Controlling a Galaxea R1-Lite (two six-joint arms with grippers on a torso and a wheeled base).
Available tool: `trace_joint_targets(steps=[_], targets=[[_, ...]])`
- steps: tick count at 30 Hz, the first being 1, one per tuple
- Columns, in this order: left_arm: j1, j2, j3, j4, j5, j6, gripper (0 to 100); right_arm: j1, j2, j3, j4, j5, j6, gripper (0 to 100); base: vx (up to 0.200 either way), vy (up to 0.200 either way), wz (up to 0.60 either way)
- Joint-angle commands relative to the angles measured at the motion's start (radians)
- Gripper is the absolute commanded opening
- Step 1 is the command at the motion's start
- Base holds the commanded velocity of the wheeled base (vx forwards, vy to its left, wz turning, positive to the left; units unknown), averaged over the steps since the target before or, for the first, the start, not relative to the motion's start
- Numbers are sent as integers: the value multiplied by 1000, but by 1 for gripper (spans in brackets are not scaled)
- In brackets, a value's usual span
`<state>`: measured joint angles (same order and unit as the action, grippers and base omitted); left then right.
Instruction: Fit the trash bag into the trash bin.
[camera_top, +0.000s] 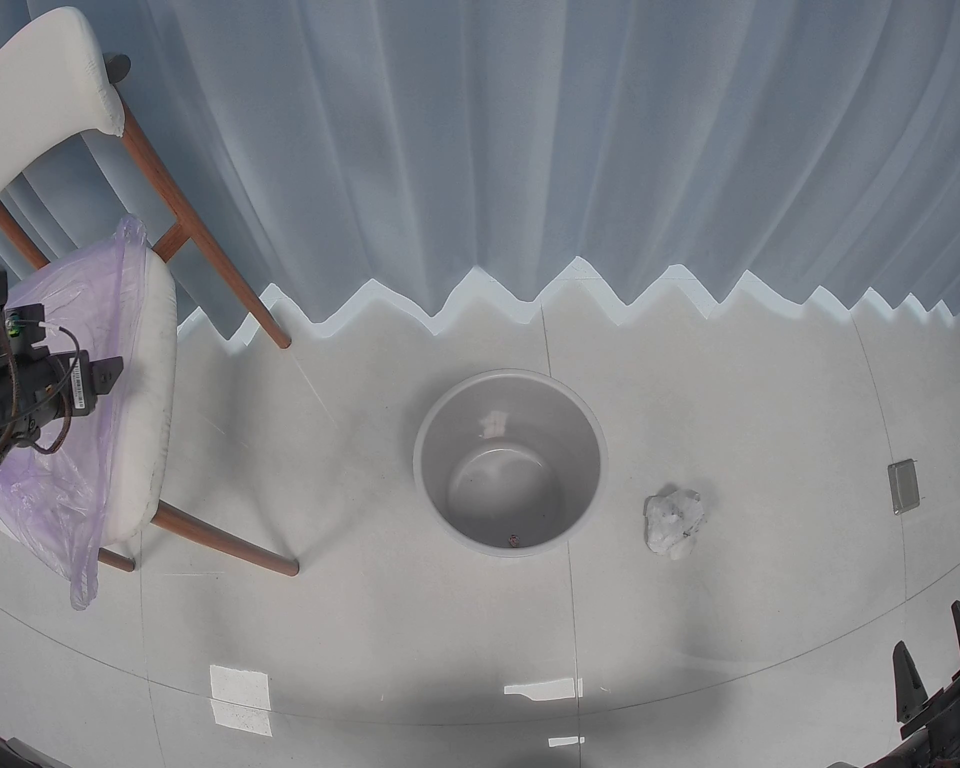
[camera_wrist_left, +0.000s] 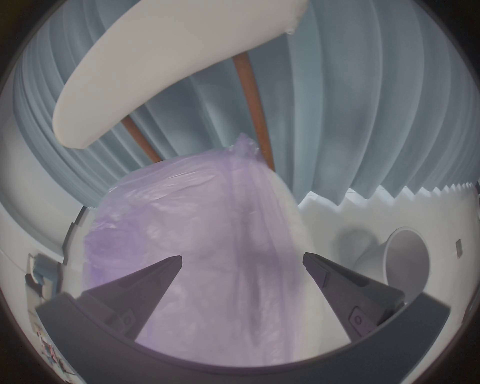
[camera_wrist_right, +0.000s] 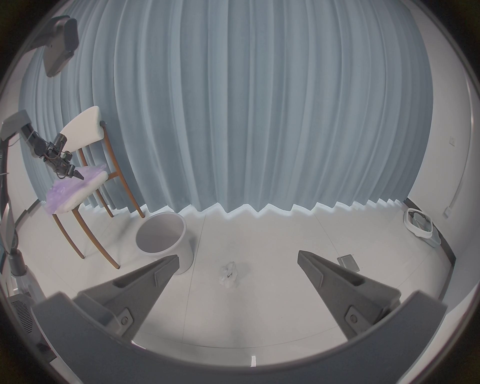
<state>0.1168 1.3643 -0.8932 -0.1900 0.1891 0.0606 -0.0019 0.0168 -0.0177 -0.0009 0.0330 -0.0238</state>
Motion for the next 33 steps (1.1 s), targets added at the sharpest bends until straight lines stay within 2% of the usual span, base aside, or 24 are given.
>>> trace_joint_targets(steps=[1, 9, 21, 22, 33], targets=[[-80, 61, -36, -11, 4, -4, 100, 0, -17, 18, -1, 1, -1, 100, 0, 0, 0], [-78, 93, -43, -26, 9, -2, 100, 0, -17, 18, -1, 1, -1, 100, 0, 0, 0], [-17, 104, -33, -54, 27, 8, 100, 0, -17, 18, -1, 1, -1, 100, 0, 0, 0], [-14, 104, -33, -52, 27, 8, 0, 0, -17, 18, -1, 1, -1, 100, 0, 0, 0], [-2, 98, 28, -55, 13, 8, 0, 0, -17, 18, -1, 1, 1, 100, 0, 0, 0]])
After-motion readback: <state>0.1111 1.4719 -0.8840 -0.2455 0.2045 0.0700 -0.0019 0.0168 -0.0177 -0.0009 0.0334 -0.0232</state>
